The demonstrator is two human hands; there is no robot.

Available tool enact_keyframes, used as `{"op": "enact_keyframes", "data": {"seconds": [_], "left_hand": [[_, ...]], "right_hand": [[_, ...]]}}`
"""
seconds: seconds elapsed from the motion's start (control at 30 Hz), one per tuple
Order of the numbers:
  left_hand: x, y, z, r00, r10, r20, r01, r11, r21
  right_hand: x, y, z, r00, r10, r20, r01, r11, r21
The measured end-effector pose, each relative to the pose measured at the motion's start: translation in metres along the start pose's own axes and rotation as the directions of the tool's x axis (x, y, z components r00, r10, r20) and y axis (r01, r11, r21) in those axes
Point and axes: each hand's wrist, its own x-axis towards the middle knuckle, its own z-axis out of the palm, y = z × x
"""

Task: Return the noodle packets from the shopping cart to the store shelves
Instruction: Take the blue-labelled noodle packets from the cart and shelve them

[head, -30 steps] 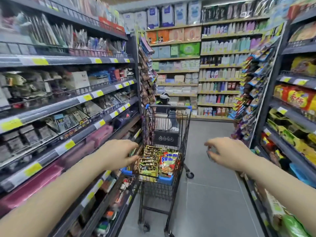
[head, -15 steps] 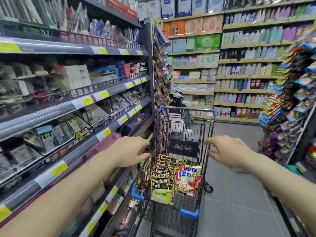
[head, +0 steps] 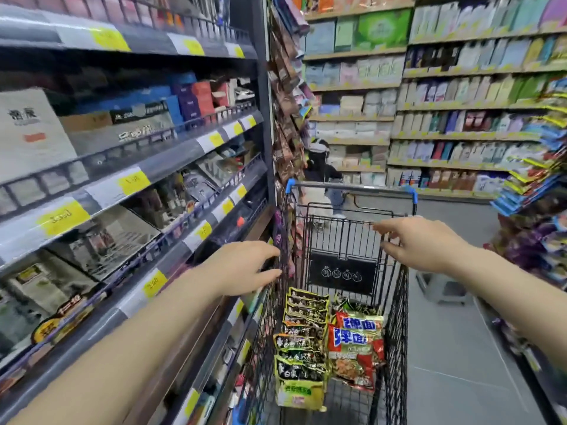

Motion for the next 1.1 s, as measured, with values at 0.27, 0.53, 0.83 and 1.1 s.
{"op": "enact_keyframes", "data": {"seconds": [0.27, 0.53, 0.83, 1.1], "left_hand": [[0.114, -0.036, 0.081, 0.976, 0.181, 0.118, -0.168, 0.979, -0.112], [0.168, -0.050, 0.211, 0.905, 0.267, 0.330, -0.231, 0.962, -0.146], [0.174, -0.075, 0.347, 0.897, 0.294, 0.331, -0.283, 0.956, -0.084], [0.170, -0.102, 0.390, 0.930, 0.322, 0.176, -0.322, 0.946, -0.029]], "right_hand": [[0.067, 0.028, 0.071, 0.981, 0.117, 0.152, -0.119, 0.993, 0.005], [0.093, 0.055, 0.256, 0.859, 0.288, 0.423, -0.375, 0.917, 0.138], [0.093, 0.054, 0.474, 0.612, 0.569, 0.549, -0.753, 0.631, 0.187], [0.098, 0.060, 0.559, 0.445, 0.635, 0.632, -0.895, 0.332, 0.297]]}}
